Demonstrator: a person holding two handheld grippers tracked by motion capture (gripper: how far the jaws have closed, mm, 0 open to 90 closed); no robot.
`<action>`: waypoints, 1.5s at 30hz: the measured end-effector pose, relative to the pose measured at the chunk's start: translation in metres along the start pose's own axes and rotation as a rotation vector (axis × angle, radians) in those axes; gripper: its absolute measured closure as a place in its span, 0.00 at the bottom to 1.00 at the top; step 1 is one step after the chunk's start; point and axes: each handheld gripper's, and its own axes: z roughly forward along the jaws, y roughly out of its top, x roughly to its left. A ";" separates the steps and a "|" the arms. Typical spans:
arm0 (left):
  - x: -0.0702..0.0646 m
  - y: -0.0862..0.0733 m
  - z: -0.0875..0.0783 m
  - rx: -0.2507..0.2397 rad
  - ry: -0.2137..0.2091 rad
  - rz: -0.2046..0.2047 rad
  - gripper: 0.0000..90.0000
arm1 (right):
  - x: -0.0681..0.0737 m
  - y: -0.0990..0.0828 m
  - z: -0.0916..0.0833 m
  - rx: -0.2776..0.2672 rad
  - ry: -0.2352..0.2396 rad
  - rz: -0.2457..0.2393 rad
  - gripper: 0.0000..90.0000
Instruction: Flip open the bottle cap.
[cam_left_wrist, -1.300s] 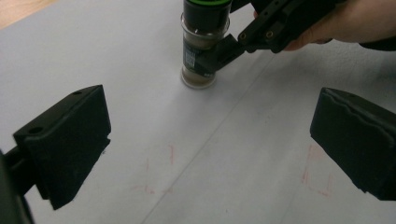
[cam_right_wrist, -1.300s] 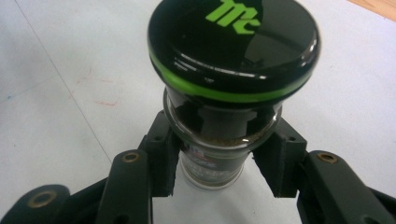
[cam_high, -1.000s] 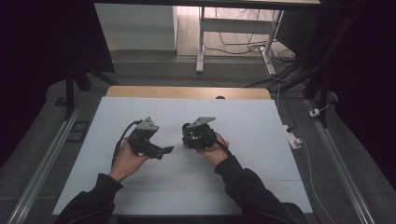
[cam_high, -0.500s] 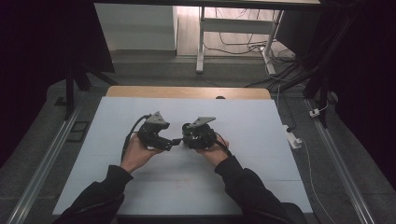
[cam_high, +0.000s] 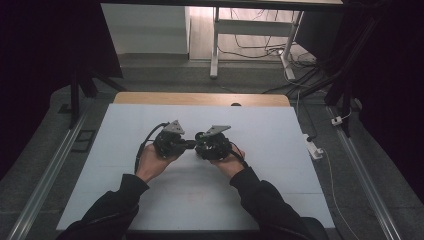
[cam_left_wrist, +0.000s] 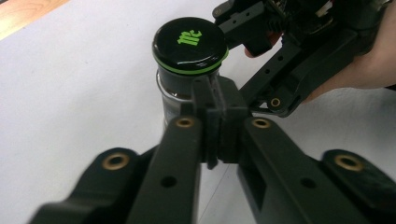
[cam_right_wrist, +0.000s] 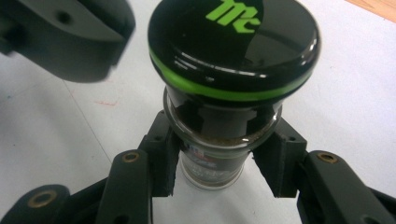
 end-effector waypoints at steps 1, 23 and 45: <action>-0.001 0.001 0.002 0.002 -0.003 -0.002 0.99 | 0.000 0.000 0.000 0.000 0.000 0.000 0.59; -0.002 0.003 0.003 -0.024 0.013 -0.031 0.99 | 0.000 0.000 0.000 0.001 0.000 0.002 0.59; 0.005 0.014 -0.002 -0.046 0.031 -0.060 0.99 | 0.000 0.000 0.000 0.002 -0.003 0.003 0.59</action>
